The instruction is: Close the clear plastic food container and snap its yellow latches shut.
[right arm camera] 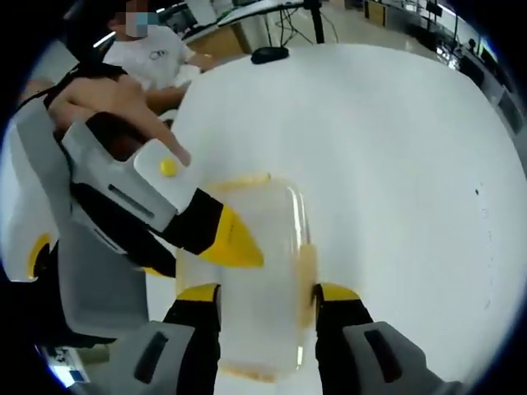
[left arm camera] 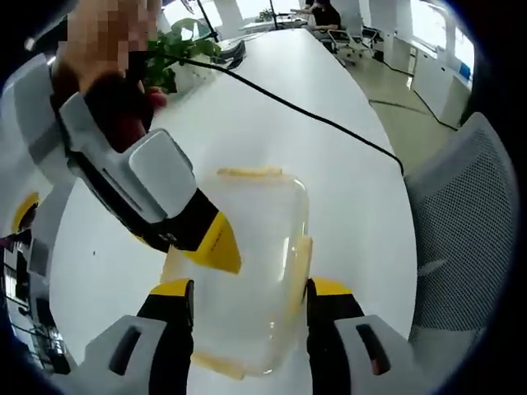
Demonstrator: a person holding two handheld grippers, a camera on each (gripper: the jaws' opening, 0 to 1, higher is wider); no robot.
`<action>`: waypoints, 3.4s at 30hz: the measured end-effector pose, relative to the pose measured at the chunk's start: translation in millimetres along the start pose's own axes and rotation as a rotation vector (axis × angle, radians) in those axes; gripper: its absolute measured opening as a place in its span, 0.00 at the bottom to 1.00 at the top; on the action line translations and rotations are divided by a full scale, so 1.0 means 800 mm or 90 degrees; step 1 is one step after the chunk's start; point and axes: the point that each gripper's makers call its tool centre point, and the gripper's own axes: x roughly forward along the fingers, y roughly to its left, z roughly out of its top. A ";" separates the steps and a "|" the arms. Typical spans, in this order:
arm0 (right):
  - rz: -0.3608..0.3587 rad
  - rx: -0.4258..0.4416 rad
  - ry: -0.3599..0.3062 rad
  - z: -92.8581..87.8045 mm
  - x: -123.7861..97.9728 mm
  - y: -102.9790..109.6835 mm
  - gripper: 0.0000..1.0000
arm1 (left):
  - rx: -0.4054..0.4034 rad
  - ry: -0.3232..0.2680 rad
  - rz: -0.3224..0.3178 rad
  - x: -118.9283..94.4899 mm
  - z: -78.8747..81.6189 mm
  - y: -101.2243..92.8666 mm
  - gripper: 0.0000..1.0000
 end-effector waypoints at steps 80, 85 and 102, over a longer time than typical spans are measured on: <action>-0.091 0.007 0.003 0.007 -0.006 0.005 0.41 | 0.031 -0.014 -0.046 -0.008 0.008 -0.019 0.65; -0.106 0.033 -0.037 0.007 -0.015 0.012 0.46 | -0.002 -0.067 -0.062 -0.019 0.026 -0.018 0.76; -0.132 -0.013 -0.063 0.024 -0.027 0.024 0.74 | -0.032 -0.051 -0.159 -0.032 0.011 -0.006 0.82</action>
